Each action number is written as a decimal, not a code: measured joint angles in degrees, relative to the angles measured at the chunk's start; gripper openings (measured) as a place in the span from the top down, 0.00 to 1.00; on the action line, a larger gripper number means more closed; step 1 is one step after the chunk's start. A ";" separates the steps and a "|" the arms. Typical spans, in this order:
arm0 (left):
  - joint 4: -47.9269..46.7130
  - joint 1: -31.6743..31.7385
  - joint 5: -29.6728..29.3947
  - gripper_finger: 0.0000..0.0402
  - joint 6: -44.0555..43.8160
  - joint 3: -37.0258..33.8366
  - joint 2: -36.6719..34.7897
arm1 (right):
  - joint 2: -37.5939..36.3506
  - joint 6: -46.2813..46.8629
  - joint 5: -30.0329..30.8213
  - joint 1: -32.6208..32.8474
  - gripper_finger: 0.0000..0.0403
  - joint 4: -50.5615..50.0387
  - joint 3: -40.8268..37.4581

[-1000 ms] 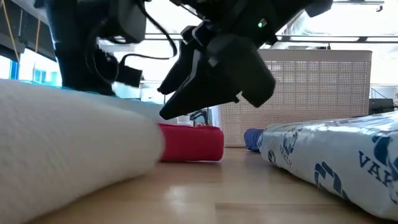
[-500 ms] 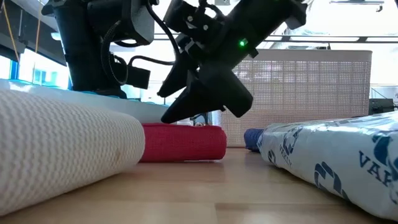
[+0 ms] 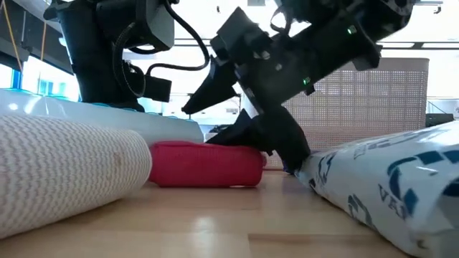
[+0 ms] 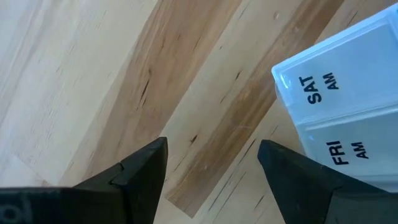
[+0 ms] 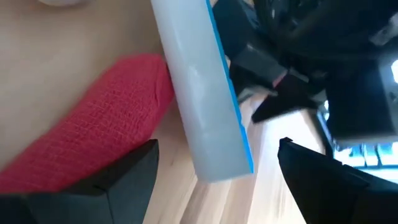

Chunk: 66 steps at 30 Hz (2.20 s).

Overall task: Pick & place medical supplies in basket/bin
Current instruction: Put the white medicine organizer into the white container

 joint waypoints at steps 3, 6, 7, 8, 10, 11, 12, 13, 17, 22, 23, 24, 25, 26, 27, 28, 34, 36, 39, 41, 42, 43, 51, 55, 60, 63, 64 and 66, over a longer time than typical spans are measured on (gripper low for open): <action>0.00 0.00 0.02 0.26 0.00 0.00 0.02 | 0.00 -0.63 -1.54 -0.42 0.21 2.09 -1.13; 0.02 0.02 0.00 0.26 0.00 0.00 0.04 | 0.00 -0.66 -3.27 -0.91 0.21 2.93 -1.67; 0.03 0.02 -0.01 0.26 0.00 0.00 0.04 | 0.00 -0.68 -3.44 -1.07 0.22 3.07 -1.73; 0.05 0.02 -0.01 0.26 0.00 0.00 0.04 | 0.02 -0.69 -3.71 -1.22 0.23 3.08 -1.74; 0.13 0.02 -0.03 0.26 0.13 -0.02 0.07 | 0.02 -0.69 -4.48 -1.62 0.26 3.08 -1.74; 0.15 0.02 -0.03 0.26 0.13 -0.02 0.07 | 0.05 -0.70 -4.88 -1.91 0.27 3.08 -1.74; 0.15 0.02 -0.03 0.26 0.13 -0.02 0.09 | 0.09 -0.68 -5.33 -2.13 0.30 3.08 -1.74; 0.17 0.02 -0.05 0.26 0.14 -0.02 0.09 | 0.10 -0.65 -5.91 -2.34 0.32 3.08 -1.77; 0.39 0.02 -0.09 0.26 0.17 -0.05 0.09 | 0.15 -0.80 -7.58 -2.69 0.39 4.66 -1.85; 1.53 0.02 -0.27 0.26 1.03 -0.09 0.11 | 0.17 -2.16 -7.97 -2.98 0.44 6.14 -1.85; 1.75 0.04 -0.27 0.26 1.03 -0.09 0.13 | 0.17 -2.08 -8.26 -3.20 0.45 6.11 -1.85; 2.00 0.04 -0.27 0.26 1.03 -0.09 0.13 | 0.17 -1.77 -8.71 -3.44 0.45 5.85 -1.85; 2.20 0.04 -0.28 0.26 1.08 -0.09 0.15 | 0.17 -1.58 -8.98 -3.71 0.45 5.49 -1.85; 2.36 0.04 -0.27 0.26 1.07 -0.09 0.15 | 0.17 -1.30 -9.31 -3.82 0.45 5.22 -1.83; 2.50 0.04 -0.27 0.26 1.07 -0.09 0.15 | 0.17 -1.27 -9.57 -3.99 0.45 5.09 -1.83; 2.56 0.04 -0.27 0.26 1.08 -0.09 0.15 | 0.17 -1.30 -9.80 -4.12 0.45 5.07 -1.83; 3.42 0.07 -0.22 0.26 2.34 -0.09 0.16 | 0.17 -1.68 -10.62 -4.68 0.46 5.14 -1.83; 3.45 0.07 -0.20 0.26 2.34 -0.09 0.17 | 0.17 -1.32 -11.53 -4.85 0.46 5.10 -1.83; 3.58 0.07 -0.21 0.26 2.34 -0.09 0.17 | 0.17 -0.37 -13.60 -4.87 0.49 5.65 -1.83; 3.68 0.07 -0.28 0.26 2.48 -0.07 0.17 | 0.17 -0.30 -14.39 -4.85 0.52 5.92 -1.83; 3.69 0.07 -0.49 0.26 2.51 -0.07 0.17 | 0.17 -0.24 -14.79 -4.85 0.54 6.01 -1.83; 3.72 0.07 -0.79 0.26 2.51 -0.07 0.19 | 0.17 -0.12 -15.08 -4.85 0.56 6.01 -1.83; 0.42 0.06 -1.19 0.26 2.69 1.83 0.34 | 0.17 3.77 -15.50 -4.66 0.70 5.59 -1.78; -8.66 0.06 -2.00 0.26 2.48 7.13 0.42 | 0.15 4.79 -10.75 -4.12 0.72 4.80 -1.63; -16.23 -0.01 -4.35 0.26 2.10 14.29 0.34 | 0.15 5.44 -5.36 -3.78 0.82 3.59 -1.64; -19.86 -0.75 -7.11 0.26 2.37 18.05 0.31 | 0.15 5.57 -4.25 -3.74 0.93 3.08 -1.72; -20.93 -1.14 -8.37 0.26 2.49 19.19 0.31 | 0.15 5.58 -4.40 -3.70 0.96 2.53 -1.72; -22.89 -2.29 -9.97 0.26 2.45 21.06 0.27 | 0.15 5.57 -4.55 -3.67 0.99 0.97 -1.72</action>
